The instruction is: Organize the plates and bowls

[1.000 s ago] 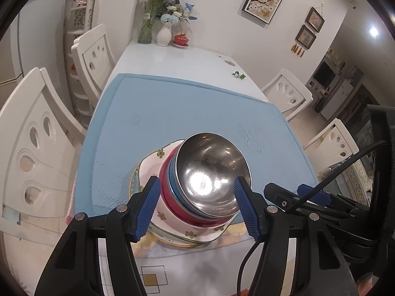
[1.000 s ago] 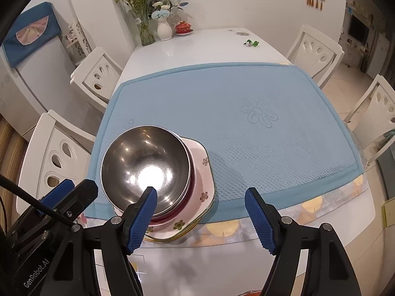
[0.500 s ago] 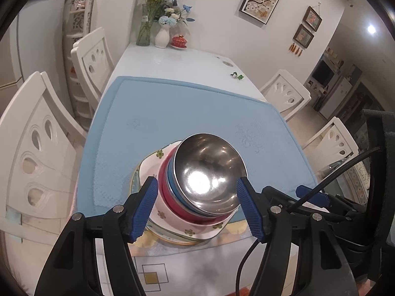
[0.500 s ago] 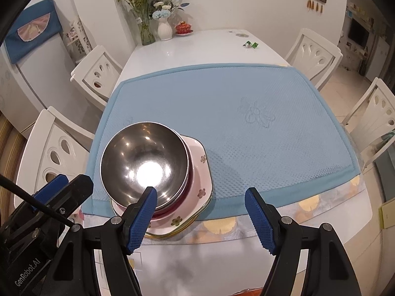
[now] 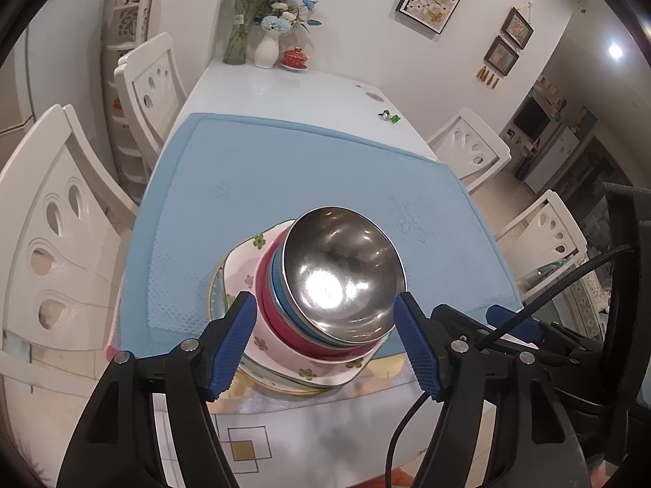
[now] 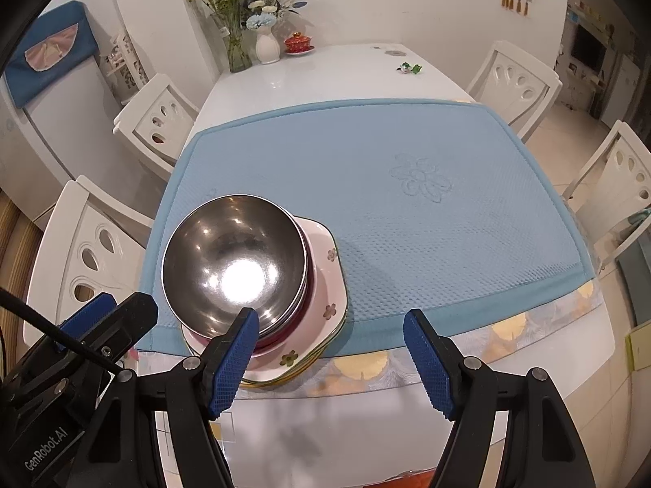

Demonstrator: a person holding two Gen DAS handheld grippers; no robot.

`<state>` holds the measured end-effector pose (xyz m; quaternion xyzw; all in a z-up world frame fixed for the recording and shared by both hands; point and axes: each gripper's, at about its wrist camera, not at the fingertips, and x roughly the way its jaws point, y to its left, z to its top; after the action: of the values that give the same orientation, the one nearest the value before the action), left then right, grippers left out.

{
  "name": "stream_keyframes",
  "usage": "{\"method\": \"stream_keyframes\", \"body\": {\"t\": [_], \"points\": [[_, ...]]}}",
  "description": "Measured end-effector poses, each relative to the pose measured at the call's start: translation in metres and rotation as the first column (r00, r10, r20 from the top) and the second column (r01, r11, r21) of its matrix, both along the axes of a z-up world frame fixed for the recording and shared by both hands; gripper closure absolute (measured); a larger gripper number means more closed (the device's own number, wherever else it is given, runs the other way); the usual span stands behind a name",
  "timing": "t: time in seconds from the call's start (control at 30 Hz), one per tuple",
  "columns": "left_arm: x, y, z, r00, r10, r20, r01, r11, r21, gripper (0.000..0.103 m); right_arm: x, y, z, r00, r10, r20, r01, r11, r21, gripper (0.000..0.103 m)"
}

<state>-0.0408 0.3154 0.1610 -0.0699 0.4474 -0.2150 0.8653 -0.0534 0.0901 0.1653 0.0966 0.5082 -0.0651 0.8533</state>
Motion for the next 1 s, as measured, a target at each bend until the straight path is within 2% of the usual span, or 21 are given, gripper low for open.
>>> {"method": "stream_keyframes", "body": {"t": [0.6, 0.77, 1.0], "points": [[-0.0006, 0.0019, -0.0007, 1.000, 0.004, -0.006, -0.004, 1.000, -0.001, 0.035, -0.0031, 0.0012, -0.0045, 1.000, 0.002, -0.018, -0.001, 1.000, 0.017, 0.032], [0.0005, 0.0029, 0.0003, 0.999, 0.040, 0.014, -0.040, 0.998, 0.039, 0.035, -0.0031, 0.0019, -0.0045, 1.000, 0.009, -0.018, -0.009, 1.000, 0.017, 0.032], [0.0030, 0.0048, 0.0003, 0.998, 0.054, 0.028, -0.056, 0.997, 0.053, 0.035, -0.0018, 0.0062, -0.0043, 1.000, 0.015, -0.017, -0.014, 1.000, 0.007, 0.032]]}}
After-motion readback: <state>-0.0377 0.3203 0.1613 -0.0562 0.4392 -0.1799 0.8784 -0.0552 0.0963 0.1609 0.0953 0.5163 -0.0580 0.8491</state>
